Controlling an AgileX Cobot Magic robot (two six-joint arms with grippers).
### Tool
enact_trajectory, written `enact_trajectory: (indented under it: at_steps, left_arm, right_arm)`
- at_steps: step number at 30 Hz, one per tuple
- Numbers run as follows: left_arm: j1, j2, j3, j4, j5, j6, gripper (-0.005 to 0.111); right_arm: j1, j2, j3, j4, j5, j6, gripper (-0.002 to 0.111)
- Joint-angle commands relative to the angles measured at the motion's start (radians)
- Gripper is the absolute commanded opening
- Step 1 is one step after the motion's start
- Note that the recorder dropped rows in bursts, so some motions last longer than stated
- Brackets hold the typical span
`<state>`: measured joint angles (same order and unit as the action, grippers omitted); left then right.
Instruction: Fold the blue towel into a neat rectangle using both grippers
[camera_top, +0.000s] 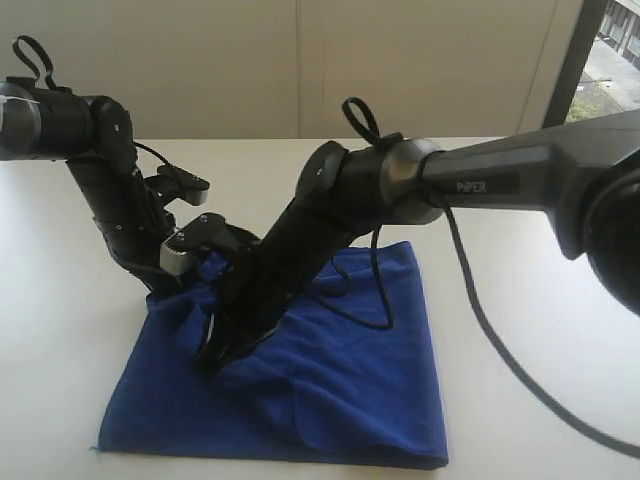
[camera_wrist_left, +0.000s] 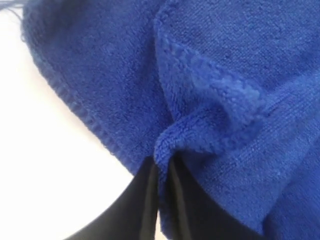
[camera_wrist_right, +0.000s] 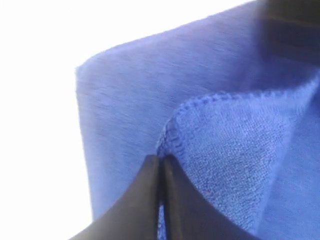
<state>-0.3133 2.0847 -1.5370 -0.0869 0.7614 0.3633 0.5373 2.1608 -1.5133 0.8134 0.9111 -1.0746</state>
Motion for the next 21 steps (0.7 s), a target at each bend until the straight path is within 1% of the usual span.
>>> enact_trajectory:
  at_steps: [1, 12, 21]
  left_arm:
    - [0.026, -0.002, 0.006, -0.001, 0.011, -0.01, 0.014]
    - [0.033, -0.002, 0.006, -0.001, 0.006, -0.01, 0.014]
    - [0.033, -0.002, 0.006, -0.001, 0.004, -0.01, 0.014]
  right_arm:
    - [0.053, -0.013, 0.003, 0.047, -0.001, -0.014, 0.0]
    - [0.17, -0.008, 0.003, 0.081, -0.101, -0.021, 0.0]
    - [0.214, 0.016, 0.003, 0.111, -0.176, -0.021, 0.0]
